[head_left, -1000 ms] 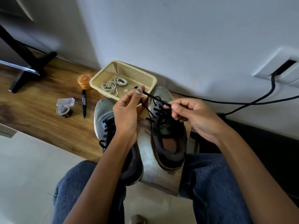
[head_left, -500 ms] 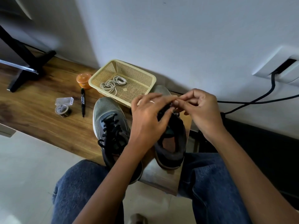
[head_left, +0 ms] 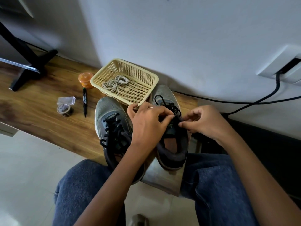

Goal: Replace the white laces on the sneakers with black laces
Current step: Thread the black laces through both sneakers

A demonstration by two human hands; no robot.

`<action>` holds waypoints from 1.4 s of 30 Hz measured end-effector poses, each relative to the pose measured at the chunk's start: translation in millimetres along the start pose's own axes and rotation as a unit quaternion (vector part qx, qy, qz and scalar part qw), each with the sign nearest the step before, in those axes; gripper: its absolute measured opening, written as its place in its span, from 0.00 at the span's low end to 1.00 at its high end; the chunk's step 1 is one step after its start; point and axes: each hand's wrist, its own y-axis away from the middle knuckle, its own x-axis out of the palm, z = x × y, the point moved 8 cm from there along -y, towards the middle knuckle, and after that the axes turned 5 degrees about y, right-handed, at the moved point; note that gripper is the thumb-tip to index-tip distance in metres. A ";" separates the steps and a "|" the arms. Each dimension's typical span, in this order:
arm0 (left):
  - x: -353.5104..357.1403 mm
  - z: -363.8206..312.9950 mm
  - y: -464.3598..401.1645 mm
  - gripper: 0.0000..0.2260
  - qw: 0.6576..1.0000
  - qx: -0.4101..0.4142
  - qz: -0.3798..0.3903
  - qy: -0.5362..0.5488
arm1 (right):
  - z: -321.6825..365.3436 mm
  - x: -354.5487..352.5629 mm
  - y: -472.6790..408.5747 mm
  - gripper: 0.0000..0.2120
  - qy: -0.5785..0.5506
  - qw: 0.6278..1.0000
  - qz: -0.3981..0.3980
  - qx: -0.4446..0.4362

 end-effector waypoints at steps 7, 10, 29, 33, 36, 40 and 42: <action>16.9 -0.9 7.4 0.05 0.999 -0.015 0.032 -0.024 | -9.1 -3.3 -0.6 0.08 -0.045 0.998 -0.015 0.049; 21.7 -3.0 8.9 0.05 0.999 -0.017 0.029 -0.021 | -10.8 -1.5 0.1 0.09 -0.105 0.992 -0.004 0.063; 31.8 -3.4 11.7 0.06 1.000 -0.005 0.018 0.015 | -6.6 -2.5 -0.5 0.06 -0.077 0.997 -0.001 0.021; 33.2 -4.0 12.4 0.06 1.000 -0.003 0.017 0.015 | -8.0 -2.6 -1.5 0.06 -0.075 0.997 -0.001 0.020; 32.3 -4.1 12.0 0.06 1.000 -0.001 0.013 0.016 | -8.0 -2.5 -1.3 0.05 -0.077 0.997 -0.002 0.022; 31.5 -4.8 10.8 0.05 0.999 -0.003 0.022 0.027 | -8.9 -3.9 0.6 0.06 -0.105 0.994 -0.009 0.038; 30.9 -3.9 10.1 0.03 0.999 -0.006 0.029 0.029 | -9.4 -4.8 1.2 0.07 -0.116 0.992 -0.012 0.046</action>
